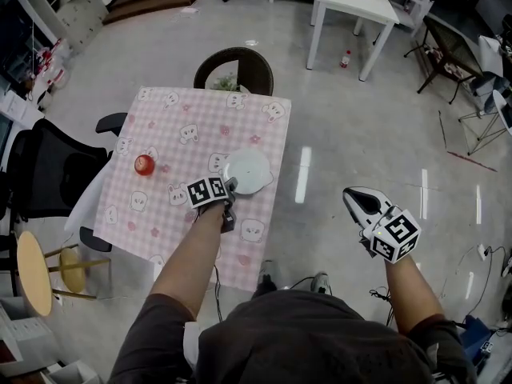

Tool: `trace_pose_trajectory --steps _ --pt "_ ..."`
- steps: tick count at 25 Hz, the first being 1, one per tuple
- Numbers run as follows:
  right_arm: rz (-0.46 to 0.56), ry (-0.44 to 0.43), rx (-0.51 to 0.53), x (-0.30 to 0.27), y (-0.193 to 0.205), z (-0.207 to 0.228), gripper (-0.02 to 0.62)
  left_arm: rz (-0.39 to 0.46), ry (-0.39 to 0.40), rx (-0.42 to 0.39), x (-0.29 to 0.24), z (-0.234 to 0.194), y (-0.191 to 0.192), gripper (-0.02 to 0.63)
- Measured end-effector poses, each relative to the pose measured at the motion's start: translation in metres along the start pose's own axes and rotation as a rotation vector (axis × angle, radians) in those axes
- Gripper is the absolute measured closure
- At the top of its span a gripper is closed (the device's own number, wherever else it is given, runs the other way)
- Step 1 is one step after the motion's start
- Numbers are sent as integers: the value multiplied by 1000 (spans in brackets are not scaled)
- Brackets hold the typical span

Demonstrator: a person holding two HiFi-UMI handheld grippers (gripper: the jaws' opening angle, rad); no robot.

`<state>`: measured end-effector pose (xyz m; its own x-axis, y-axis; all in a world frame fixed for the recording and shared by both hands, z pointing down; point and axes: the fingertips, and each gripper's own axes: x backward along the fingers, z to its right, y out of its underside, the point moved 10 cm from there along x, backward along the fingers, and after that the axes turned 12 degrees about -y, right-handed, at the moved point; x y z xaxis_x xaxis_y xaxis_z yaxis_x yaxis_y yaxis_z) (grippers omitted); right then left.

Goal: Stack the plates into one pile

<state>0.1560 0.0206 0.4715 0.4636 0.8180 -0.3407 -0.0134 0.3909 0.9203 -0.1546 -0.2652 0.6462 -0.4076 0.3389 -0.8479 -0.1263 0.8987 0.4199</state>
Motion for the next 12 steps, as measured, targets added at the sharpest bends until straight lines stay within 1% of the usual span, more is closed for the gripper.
trace_pose_trajectory --steps 4,8,12 --pt "6 0 3 3 -2 0 601 8 5 27 3 -5 3 407" --pt "17 6 11 7 -4 1 601 71 41 -29 16 4 1 407" --pt "30 15 22 15 -10 1 601 129 112 -78 38 17 4 407"
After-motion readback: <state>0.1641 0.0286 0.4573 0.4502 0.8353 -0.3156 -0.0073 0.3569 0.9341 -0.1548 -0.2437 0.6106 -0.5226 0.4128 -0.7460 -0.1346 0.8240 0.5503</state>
